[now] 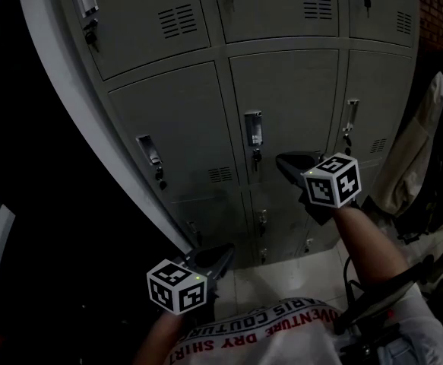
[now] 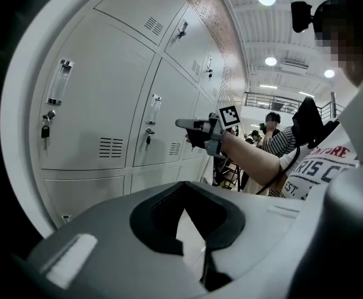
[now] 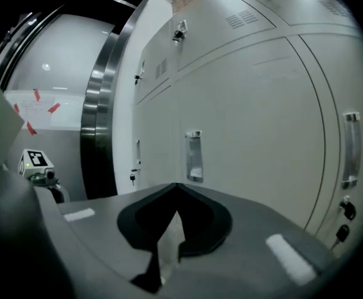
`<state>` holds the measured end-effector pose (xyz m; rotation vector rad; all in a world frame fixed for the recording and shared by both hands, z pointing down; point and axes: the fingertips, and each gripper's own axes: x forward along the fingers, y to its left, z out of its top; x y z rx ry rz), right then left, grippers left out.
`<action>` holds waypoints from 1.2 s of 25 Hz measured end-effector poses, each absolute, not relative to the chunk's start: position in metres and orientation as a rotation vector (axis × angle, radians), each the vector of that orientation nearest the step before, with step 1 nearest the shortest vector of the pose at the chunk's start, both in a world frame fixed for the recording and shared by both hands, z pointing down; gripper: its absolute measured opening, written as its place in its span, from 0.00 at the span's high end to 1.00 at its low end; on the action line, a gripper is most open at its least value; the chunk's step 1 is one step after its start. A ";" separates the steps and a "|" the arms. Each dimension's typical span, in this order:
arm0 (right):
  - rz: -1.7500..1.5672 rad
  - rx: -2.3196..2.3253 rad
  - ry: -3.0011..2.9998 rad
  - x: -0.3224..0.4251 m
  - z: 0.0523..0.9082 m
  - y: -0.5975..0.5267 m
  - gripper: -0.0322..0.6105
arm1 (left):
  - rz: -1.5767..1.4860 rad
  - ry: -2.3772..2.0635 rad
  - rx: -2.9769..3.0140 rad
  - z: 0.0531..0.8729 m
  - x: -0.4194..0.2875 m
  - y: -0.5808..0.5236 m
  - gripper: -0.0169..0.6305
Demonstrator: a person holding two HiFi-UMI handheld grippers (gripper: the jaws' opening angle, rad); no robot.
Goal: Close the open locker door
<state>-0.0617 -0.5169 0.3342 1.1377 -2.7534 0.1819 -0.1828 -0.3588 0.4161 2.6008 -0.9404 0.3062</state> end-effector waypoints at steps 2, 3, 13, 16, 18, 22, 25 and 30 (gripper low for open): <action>0.146 1.083 -2.738 -0.066 0.338 -0.484 0.95 | 0.299 -0.928 2.623 0.417 -0.181 -0.352 0.97; 0.144 1.055 -2.736 -0.068 0.341 -0.466 0.95 | 0.299 -0.918 2.631 0.419 -0.179 -0.348 0.97; 0.419 0.879 -2.710 -0.045 0.416 -0.295 0.95 | 0.198 -0.852 2.724 0.420 -0.152 -0.269 0.97; 0.509 0.854 -2.703 -0.027 0.437 -0.241 0.95 | 0.176 -0.873 2.687 0.425 -0.139 -0.233 0.97; 0.557 0.839 -2.699 -0.011 0.448 -0.202 0.95 | 0.181 -0.902 2.658 0.429 -0.125 -0.206 0.97; 0.596 0.821 -2.700 0.021 0.456 -0.130 0.95 | 0.205 -0.924 2.619 0.437 -0.088 -0.141 0.97; 0.616 0.820 -2.722 0.041 0.455 -0.084 0.95 | 0.264 -0.912 2.635 0.441 -0.058 -0.091 0.97; 0.632 0.841 -2.746 0.063 0.452 -0.034 0.95 | 0.334 -0.907 2.679 0.441 -0.025 -0.038 0.97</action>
